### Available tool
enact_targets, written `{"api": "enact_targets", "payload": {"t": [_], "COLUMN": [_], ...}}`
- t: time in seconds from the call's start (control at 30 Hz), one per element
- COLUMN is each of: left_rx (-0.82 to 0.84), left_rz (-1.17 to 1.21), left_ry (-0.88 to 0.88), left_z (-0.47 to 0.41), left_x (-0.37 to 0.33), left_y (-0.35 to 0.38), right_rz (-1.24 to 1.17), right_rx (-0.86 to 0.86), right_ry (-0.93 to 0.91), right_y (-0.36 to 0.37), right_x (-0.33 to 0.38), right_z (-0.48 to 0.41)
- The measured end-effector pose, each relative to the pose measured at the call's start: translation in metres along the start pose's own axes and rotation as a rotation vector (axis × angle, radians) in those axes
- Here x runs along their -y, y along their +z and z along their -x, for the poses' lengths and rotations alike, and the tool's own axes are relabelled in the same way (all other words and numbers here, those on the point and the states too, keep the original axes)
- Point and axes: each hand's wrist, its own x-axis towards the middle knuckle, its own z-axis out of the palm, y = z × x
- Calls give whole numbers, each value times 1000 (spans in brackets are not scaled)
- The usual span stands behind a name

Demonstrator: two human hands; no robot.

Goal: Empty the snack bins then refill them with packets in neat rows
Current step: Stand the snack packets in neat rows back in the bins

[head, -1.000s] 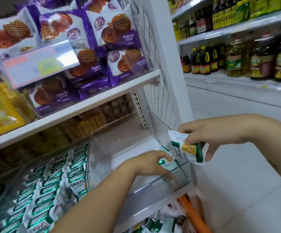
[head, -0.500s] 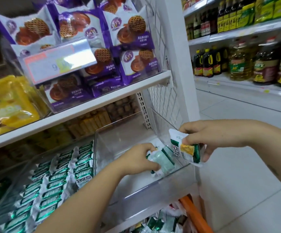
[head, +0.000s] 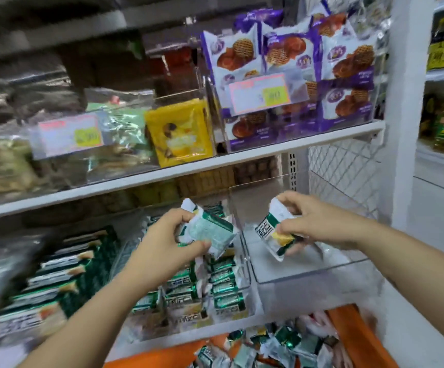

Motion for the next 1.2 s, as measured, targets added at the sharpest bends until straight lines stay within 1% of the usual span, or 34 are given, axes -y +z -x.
{"api": "enact_targets", "payload": {"t": [0.1, 0.2, 0.3, 0.4, 0.47, 0.53, 0.63, 0.7, 0.77, 0.87, 0.97, 1.0, 1.03, 1.07, 1.1, 1.13, 1.17, 1.2], "left_rx": [-67, -122, -160, -210, -239, -270, -322, -307, -266, -275, -270, -266, -261, -257, -249, -235, -215, -195], "left_rz": [-24, -50, -47, -39, -23, 6, 78, 176, 227, 271, 226, 206, 193, 182, 168, 149, 131, 117], "left_ry": [-36, -88, -111, -107, -131, -117, -129, -161, -168, -152, -124, -121, -116, -105, -79, -41, -3, 32], "left_z": [28, 49, 68, 86, 96, 104, 116, 123, 129, 135, 138, 140, 141, 143, 144, 144, 144, 144], "left_x": [18, 44, 64, 74, 78, 79, 84, 93, 99, 104, 109, 112, 114, 115, 116, 115, 114, 113], "left_y": [-31, -51, -63, -67, -67, -65, -62, -63, -66, -70, -68, -66, -63, -60, -57, -54, -51, -48], "right_rz": [36, 193, 412, 709, 814, 936, 1330, 1511, 1596, 1666, 1667, 1640, 1565, 1417, 1198, 932, 663, 412], "right_rx": [-91, -109, -125, -92, -49, -33, -67, -94, -107, -130, -104, -126, -190, -268, -318, -308, -224, -83], "right_ry": [-73, -175, -212, -189, -185, -205, -208, -191, -154, -121, -27, -29, -80, -157, -218, -226, -157, -36], "right_y": [31, 60, 83, 97, 103, 106, 110, 116, 122, 129, 131, 133, 136, 143, 153, 165, 179, 193], "right_x": [6, 7, 5, 2, 2, 1, -2, -1, 1, 6, 11, 14, 18, 21, 28, 33, 38, 42], "right_z": [-14, -30, -47, -61, -65, -70, -77, -81, -83, -84, -77, -73, -66, -59, -47, -36, -25, -14]}}
